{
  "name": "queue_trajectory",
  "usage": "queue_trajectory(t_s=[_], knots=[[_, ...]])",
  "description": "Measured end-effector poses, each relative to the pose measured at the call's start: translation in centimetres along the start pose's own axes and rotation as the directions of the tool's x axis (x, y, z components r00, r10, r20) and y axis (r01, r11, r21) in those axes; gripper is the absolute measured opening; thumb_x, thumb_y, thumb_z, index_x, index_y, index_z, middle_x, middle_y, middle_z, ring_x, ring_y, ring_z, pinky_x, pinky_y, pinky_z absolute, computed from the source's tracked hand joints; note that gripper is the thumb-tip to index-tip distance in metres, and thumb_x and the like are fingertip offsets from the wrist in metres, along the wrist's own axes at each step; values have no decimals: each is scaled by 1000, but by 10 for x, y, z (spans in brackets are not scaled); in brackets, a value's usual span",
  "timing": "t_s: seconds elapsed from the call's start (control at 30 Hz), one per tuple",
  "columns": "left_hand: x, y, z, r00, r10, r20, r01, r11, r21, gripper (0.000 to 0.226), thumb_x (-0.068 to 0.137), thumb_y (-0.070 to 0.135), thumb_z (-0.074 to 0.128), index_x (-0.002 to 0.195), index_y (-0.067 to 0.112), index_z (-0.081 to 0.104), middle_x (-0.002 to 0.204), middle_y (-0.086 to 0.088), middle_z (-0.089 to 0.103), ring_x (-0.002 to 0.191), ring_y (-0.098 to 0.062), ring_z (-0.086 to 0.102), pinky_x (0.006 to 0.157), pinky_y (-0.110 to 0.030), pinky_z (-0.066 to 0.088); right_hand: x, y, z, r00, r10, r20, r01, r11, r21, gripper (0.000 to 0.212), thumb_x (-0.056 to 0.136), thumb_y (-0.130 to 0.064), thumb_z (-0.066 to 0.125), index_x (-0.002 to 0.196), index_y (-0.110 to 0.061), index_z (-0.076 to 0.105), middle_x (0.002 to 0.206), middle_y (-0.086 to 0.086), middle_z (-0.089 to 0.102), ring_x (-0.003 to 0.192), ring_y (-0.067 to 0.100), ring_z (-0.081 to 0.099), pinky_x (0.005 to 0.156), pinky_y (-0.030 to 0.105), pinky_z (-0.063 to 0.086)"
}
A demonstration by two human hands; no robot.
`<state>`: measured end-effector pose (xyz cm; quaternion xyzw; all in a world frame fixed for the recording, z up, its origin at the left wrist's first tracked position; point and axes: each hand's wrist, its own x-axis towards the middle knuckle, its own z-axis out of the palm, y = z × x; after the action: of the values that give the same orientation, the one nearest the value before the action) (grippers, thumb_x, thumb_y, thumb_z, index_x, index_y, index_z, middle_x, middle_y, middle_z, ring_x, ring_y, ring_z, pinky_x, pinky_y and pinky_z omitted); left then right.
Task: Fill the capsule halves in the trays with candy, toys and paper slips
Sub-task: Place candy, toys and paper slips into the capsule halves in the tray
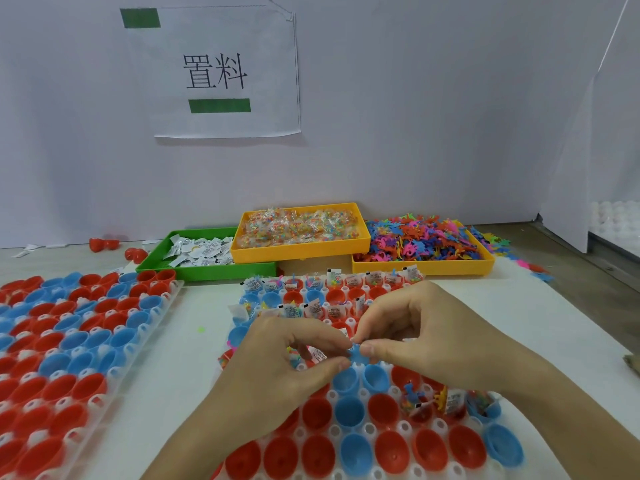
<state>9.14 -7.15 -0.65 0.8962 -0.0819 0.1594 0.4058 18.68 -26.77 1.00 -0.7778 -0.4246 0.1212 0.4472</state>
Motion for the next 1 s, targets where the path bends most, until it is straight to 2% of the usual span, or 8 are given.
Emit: queue_trajectory(t_s=[0.27,0.43,0.6,0.67,0.77,0.9,1.0], knots=[[0,-1,1,1000,-5,-3,5,999,-48,15,81,17,78,89,30,79,79,21,74,85,-1,69,74,-27,53,-3,-3,-7,992,43,120,-33,996,-88,12,84,-11,76,84,-22,80,79,-9,75,74,8,70,67,17,54],[0,-2,0,1000,1,-18,-1,999,-47,15,82,17,78,89,30,79,80,22,73,84,-1,69,73,-26,55,-6,-6,-9,966,116,230,-74,980,-183,10,84,-16,77,83,-25,80,82,-13,75,78,7,70,77,26,59],[0,-2,0,1000,9,-17,-10,999,-46,15,83,16,77,89,30,79,81,23,73,84,-1,69,72,-24,54,-7,-9,-8,962,135,239,-81,972,-221,18,85,-15,74,79,-31,79,81,-17,74,79,8,69,75,26,58],[1,-2,0,1000,7,-23,-8,999,-46,15,83,16,77,89,30,79,81,23,73,84,-1,69,71,-24,54,-7,-9,-6,962,125,241,-66,968,-241,23,85,-15,75,77,-37,77,80,-20,72,79,5,68,71,20,55],[1,-2,0,1000,12,-25,-13,999,-46,15,83,16,77,88,30,79,81,22,73,84,-2,69,70,-23,54,-7,-8,-4,962,128,240,-60,961,-272,18,86,-17,75,80,-33,79,81,-23,70,81,-1,66,72,13,49],[1,-4,0,999,21,-28,-22,999,-41,15,83,15,77,88,29,79,81,22,73,85,-4,69,70,-24,54,-6,-5,-2,964,138,229,-59,945,-323,10,88,-22,75,90,-31,78,90,-18,72,87,1,66,81,19,52],[1,-4,0,999,19,-35,-20,999,-41,14,82,15,77,88,28,79,81,21,73,85,-4,69,70,-26,54,-7,-5,-2,963,153,221,-69,936,-346,11,87,-21,76,87,-33,75,89,-16,71,86,3,65,82,24,54]])
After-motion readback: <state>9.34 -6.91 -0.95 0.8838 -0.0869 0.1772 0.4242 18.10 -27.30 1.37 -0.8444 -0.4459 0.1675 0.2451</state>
